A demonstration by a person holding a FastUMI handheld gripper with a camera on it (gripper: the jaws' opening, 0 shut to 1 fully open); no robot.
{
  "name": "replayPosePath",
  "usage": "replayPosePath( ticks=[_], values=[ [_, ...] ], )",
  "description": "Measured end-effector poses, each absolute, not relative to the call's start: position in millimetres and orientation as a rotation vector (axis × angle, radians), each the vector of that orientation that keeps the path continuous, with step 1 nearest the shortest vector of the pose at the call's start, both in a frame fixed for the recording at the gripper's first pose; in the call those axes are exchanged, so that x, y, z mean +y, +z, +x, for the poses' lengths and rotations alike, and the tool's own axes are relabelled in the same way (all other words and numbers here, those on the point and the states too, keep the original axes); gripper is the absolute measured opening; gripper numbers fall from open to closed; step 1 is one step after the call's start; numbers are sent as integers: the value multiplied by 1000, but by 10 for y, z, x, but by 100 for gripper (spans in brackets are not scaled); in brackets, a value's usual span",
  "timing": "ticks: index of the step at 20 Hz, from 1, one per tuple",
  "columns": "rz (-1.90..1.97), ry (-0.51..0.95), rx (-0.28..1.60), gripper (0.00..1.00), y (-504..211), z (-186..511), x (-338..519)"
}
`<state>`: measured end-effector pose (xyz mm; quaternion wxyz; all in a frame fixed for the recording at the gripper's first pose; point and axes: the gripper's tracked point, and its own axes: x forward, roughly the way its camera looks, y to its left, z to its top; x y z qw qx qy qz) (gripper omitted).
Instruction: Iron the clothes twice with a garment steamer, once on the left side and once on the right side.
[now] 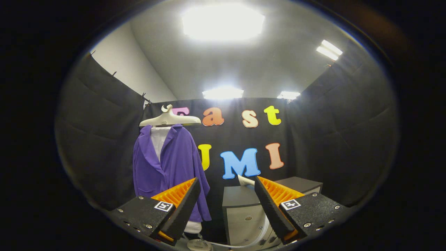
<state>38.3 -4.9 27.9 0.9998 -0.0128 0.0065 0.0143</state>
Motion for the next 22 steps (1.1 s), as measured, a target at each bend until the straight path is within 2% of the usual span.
replayPosePath(
  ticks=[4,9,18,22],
  values=[
    [-60,87,-26,95,628,629,21],
    [-3,118,7,96,740,1102,-112],
    [68,53,47,95,592,2405,-1041],
    [122,69,128,95,308,2941,-1297]
  ],
)
